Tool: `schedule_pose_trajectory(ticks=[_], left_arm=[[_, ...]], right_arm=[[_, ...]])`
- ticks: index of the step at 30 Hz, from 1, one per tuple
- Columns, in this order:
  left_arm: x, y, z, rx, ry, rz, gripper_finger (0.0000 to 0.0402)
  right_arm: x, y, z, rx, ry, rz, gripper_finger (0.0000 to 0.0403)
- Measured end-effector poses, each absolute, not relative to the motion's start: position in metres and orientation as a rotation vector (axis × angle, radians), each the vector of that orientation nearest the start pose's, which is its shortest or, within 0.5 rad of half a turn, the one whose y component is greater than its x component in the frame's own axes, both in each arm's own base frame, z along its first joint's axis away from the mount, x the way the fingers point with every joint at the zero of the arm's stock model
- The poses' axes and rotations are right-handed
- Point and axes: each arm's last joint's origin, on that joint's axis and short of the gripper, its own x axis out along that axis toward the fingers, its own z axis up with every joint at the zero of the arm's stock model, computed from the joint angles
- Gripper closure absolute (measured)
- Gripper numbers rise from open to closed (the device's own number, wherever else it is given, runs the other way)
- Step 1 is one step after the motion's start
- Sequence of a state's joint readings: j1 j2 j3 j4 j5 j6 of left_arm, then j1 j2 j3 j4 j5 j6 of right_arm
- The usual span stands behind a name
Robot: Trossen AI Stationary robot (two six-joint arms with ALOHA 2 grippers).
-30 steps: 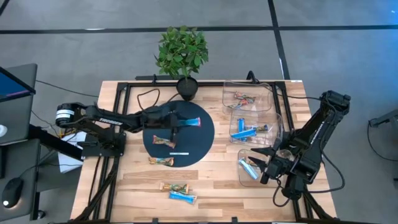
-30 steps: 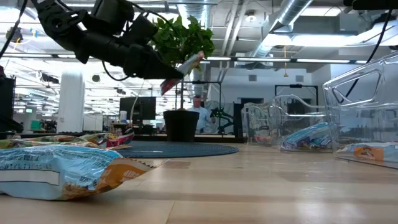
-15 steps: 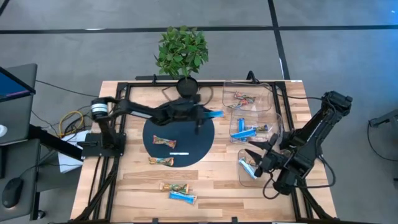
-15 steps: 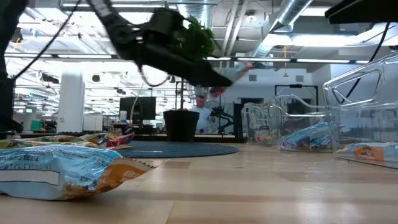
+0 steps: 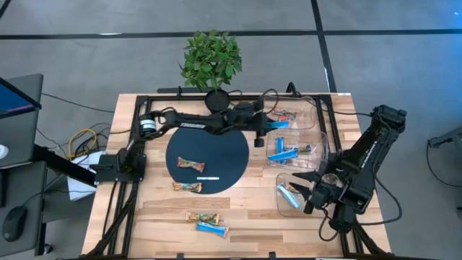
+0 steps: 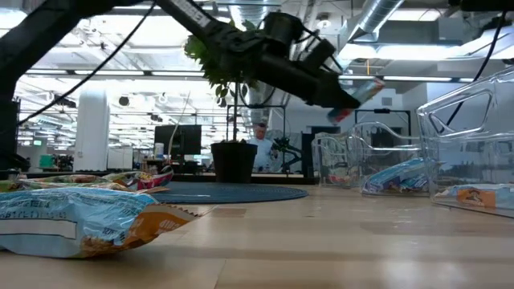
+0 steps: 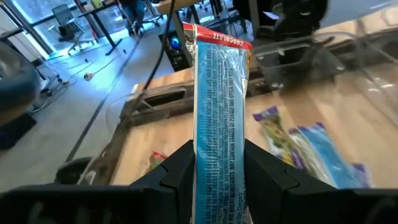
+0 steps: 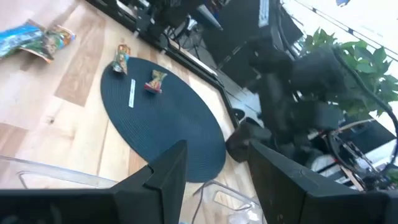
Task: Pick and place Granola Bars by type
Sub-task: Put the red granola bar into the top transparent bin
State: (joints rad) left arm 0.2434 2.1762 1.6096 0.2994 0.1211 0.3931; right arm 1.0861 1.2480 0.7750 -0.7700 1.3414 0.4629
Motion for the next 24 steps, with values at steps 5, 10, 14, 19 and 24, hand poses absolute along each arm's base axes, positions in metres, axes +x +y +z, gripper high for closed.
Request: schedule_pose_trajectory(ticks=[5,10,14,19,24], left_arm=[[0.507,0.136,0.225,0.357,0.271,0.095,0.0295],[0.513,0.157,0.228,0.412,0.259,0.130,0.0295],[0.513,0.176,0.228,0.425,0.241,0.167,0.0295],[0.512,0.200,0.218,0.357,0.251,0.213,0.0295],[0.507,0.211,0.218,0.291,0.248,0.235,0.0295]], right_arm=[[0.118,0.171,0.226,-0.719,0.346,-0.296,0.0239],[0.117,0.171,0.225,-0.723,0.345,-0.292,0.0239],[0.117,0.171,0.225,-0.727,0.347,-0.292,0.0239],[0.117,0.170,0.225,-0.728,0.348,-0.294,0.0239],[0.117,0.170,0.225,-0.728,0.348,-0.293,0.0239]])
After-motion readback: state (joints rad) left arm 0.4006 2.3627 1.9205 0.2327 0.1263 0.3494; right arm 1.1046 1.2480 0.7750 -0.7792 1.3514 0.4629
